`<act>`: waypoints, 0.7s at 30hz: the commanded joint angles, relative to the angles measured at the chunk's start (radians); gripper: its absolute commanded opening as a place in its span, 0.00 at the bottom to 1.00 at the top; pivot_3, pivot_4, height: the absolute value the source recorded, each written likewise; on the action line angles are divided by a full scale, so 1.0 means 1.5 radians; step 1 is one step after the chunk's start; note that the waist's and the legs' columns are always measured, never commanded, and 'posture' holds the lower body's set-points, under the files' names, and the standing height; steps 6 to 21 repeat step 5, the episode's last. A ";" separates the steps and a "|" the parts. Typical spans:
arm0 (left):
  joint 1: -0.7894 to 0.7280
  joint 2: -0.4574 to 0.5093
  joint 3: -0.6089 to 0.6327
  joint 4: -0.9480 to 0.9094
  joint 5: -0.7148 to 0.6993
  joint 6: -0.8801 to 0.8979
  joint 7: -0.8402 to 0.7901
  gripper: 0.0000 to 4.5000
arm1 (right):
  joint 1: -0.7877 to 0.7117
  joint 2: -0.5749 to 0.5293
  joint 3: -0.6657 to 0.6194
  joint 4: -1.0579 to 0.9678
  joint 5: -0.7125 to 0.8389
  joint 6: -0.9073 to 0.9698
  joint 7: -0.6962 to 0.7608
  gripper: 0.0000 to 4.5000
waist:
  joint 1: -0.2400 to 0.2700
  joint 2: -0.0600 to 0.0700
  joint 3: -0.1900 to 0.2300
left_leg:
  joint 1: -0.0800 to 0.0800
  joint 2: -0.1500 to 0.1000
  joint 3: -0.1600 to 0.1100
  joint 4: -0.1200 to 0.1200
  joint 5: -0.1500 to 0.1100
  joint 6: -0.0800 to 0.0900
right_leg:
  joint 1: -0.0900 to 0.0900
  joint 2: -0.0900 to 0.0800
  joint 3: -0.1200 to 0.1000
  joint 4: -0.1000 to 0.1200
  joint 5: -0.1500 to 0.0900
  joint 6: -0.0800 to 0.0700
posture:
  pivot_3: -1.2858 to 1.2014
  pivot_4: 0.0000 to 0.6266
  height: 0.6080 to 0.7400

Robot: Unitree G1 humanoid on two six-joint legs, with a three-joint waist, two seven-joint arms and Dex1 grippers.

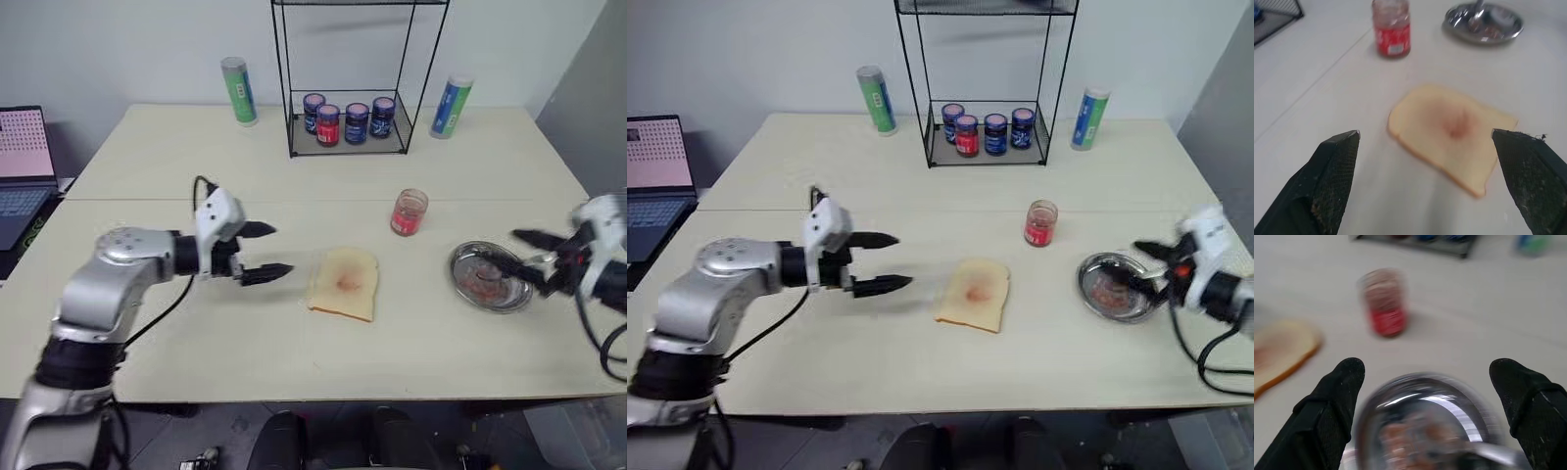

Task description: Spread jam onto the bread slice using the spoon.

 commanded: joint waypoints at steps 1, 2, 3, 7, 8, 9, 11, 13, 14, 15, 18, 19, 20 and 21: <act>0.034 0.030 0.030 -0.058 -0.021 0.014 -0.009 1.00 | 0.026 -0.039 0.001 -0.080 0.031 0.032 0.058 0.99 | 0.007 -0.001 0.001 | 0.000 -0.001 0.000 0.000 0.000 0.000 | 0.000 0.000 0.000 0.000 0.000 0.000 | 0.52 0.24 1.00; 0.042 0.034 0.035 -0.066 -0.026 0.018 -0.009 1.00 | 0.030 -0.042 0.005 -0.083 0.028 0.033 0.064 0.99 | 0.009 -0.003 0.001 | -0.001 -0.001 0.000 0.001 0.000 0.000 | 0.000 -0.001 0.000 -0.001 0.000 0.000 | 0.52 0.24 1.00; 0.045 0.036 0.037 -0.072 -0.031 0.023 -0.006 1.00 | 0.029 -0.040 0.009 -0.080 0.022 0.031 0.064 0.99 | 0.011 -0.004 0.001 | -0.001 -0.001 0.000 0.001 0.000 0.000 | 0.000 -0.003 0.000 -0.002 0.000 0.000 | 0.52 0.24 1.00; 0.048 0.036 0.041 -0.080 -0.038 0.029 0.000 1.00 | 0.023 -0.032 0.013 -0.069 0.009 0.027 0.058 0.99 | 0.013 -0.005 0.001 | -0.001 -0.001 0.000 0.001 0.000 0.000 | 0.000 -0.003 0.000 -0.002 0.000 0.000 | 0.52 0.24 1.00; 0.048 0.036 0.041 -0.080 -0.038 0.029 0.000 1.00 | 0.023 -0.032 0.013 -0.069 0.009 0.027 0.058 0.99 | 0.013 -0.005 0.001 | -0.001 -0.001 0.000 0.001 0.000 0.000 | 0.000 -0.003 0.000 -0.002 0.000 0.000 | 0.52 0.24 1.00; 0.048 0.036 0.041 -0.080 -0.038 0.029 0.000 1.00 | 0.023 -0.032 0.013 -0.069 0.009 0.027 0.058 0.99 | 0.013 -0.005 0.001 | -0.001 -0.001 0.000 0.001 0.000 0.000 | 0.000 -0.003 0.000 -0.002 0.000 0.000 | 0.52 0.24 1.00; 0.048 0.036 0.041 -0.080 -0.038 0.029 0.000 1.00 | 0.023 -0.032 0.013 -0.069 0.009 0.027 0.058 0.99 | 0.013 -0.005 0.001 | -0.001 -0.001 0.000 0.001 0.000 0.000 | 0.000 -0.003 0.000 -0.002 0.000 0.000 | 0.52 0.24 1.00; 0.048 0.036 0.041 -0.080 -0.038 0.029 0.000 1.00 | 0.023 -0.032 0.013 -0.069 0.009 0.027 0.058 0.99 | 0.013 -0.005 0.001 | -0.001 -0.001 0.000 0.001 0.000 0.000 | 0.000 -0.003 0.000 -0.002 0.000 0.000 | 0.52 0.24 1.00; 0.048 0.036 0.041 -0.080 -0.038 0.029 0.000 1.00 | 0.023 -0.032 0.013 -0.069 0.009 0.027 0.058 0.99 | 0.013 -0.005 0.001 | -0.001 -0.001 0.000 0.001 0.000 0.000 | 0.000 -0.003 0.000 -0.002 0.000 0.000 | 0.52 0.24 1.00; 0.048 0.036 0.041 -0.080 -0.038 0.029 0.000 1.00 | 0.023 -0.032 0.013 -0.069 0.009 0.027 0.058 0.99 | 0.013 -0.005 0.001 | -0.001 -0.001 0.000 0.001 0.000 0.000 | 0.000 -0.003 0.000 -0.002 0.000 0.000 | 0.52 0.24 1.00; 0.048 0.036 0.041 -0.080 -0.038 0.029 0.000 1.00 | 0.023 -0.032 0.013 -0.069 0.009 0.027 0.058 0.99 | 0.013 -0.005 0.001 | -0.001 -0.001 0.000 0.001 0.000 0.000 | 0.000 -0.003 0.000 -0.002 0.000 0.000 | 0.52 0.24 1.00; 0.048 0.036 0.041 -0.080 -0.038 0.029 0.000 1.00 | 0.023 -0.032 0.013 -0.069 0.009 0.027 0.058 0.99 | 0.013 -0.005 0.001 | -0.001 -0.001 0.000 0.001 0.000 0.000 | 0.000 -0.003 0.000 -0.002 0.000 0.000 | 0.52 0.24 1.00; 0.048 0.036 0.041 -0.080 -0.038 0.029 0.000 1.00 | 0.023 -0.032 0.013 -0.069 0.009 0.027 0.058 0.99 | 0.013 -0.005 0.001 | -0.001 -0.001 0.000 0.001 0.000 0.000 | 0.000 -0.003 0.000 -0.002 0.000 0.000 | 0.52 0.24 1.00; 0.048 0.036 0.041 -0.080 -0.038 0.029 0.000 1.00 | 0.023 -0.032 0.013 -0.069 0.009 0.027 0.058 0.99 | 0.013 -0.005 0.001 | -0.001 -0.001 0.000 0.001 0.000 0.000 | 0.000 -0.003 0.000 -0.002 0.000 0.000 | 0.52 0.24 1.00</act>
